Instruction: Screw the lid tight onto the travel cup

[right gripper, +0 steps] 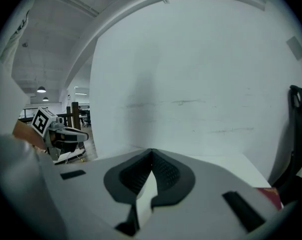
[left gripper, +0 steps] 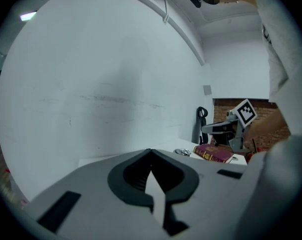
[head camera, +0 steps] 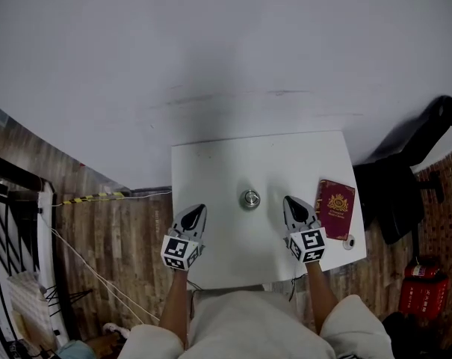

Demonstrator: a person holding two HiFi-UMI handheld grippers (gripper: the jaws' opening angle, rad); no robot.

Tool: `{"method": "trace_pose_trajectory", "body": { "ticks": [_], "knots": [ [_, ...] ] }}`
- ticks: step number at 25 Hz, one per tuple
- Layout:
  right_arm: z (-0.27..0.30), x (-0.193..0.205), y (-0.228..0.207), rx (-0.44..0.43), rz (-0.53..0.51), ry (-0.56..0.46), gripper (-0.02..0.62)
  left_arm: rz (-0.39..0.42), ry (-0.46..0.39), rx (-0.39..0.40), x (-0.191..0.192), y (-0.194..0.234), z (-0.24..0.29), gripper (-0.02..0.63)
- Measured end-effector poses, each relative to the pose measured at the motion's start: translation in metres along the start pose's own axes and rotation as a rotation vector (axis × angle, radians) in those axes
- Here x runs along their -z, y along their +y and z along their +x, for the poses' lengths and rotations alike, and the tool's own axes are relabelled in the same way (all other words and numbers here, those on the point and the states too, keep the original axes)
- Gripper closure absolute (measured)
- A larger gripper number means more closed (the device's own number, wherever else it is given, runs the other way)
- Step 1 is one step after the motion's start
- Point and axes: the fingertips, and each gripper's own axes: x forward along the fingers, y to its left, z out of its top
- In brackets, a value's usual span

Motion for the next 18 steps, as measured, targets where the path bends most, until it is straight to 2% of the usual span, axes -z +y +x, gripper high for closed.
{"method": "trace_pose_trajectory", "body": {
  "ticks": [6, 18],
  "knots": [
    [-0.006, -0.038, -0.002, -0.004, -0.035, -0.059, 0.595, 0.026, -0.047, -0.033, -0.036, 0.007, -0.01, 0.598],
    [-0.032, -0.075, 0.0, 0.015, -0.055, -0.124, 0.595, 0.048, -0.104, -0.051, -0.082, 0.004, -0.026, 0.598]
  ]
}}
